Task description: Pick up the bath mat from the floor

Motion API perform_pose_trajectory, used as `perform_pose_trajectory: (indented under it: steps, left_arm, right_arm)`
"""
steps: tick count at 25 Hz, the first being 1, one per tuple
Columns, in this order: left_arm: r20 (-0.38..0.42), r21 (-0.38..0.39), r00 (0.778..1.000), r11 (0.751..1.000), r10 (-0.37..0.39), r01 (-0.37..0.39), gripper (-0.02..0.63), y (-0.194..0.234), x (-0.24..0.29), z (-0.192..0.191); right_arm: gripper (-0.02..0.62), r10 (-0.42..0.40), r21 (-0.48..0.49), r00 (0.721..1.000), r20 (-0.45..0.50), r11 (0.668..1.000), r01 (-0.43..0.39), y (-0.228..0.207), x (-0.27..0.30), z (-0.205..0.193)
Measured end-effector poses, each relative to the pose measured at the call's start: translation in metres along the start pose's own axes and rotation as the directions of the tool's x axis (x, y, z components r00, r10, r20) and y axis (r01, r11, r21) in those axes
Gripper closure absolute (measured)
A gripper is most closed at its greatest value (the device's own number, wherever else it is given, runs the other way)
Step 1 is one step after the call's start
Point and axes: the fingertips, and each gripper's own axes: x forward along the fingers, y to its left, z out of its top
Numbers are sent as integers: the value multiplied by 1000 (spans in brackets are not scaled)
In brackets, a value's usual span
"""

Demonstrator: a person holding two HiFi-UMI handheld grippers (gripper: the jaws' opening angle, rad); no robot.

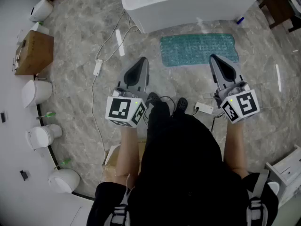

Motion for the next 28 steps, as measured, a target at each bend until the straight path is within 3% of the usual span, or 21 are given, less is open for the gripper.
perform_pose_trajectory:
  steps: [9,15,28]
  left_arm:
    - [-15,-9,1000,1000,24,-24,597,14,-6,-3]
    - [-28,-4,999,999,39,-39,597,7,-10,-5]
    - [-58,1,998,999,32,-32,597,0,3,-16]
  right_arm:
    - [583,9,-5,1000,-5,1000,-9,7,9,3]
    - [583,15,44,1000,25,999,-16,2,1,-1]
    - [583,-49,57,999,-7,997,50,-20,-19,-19]
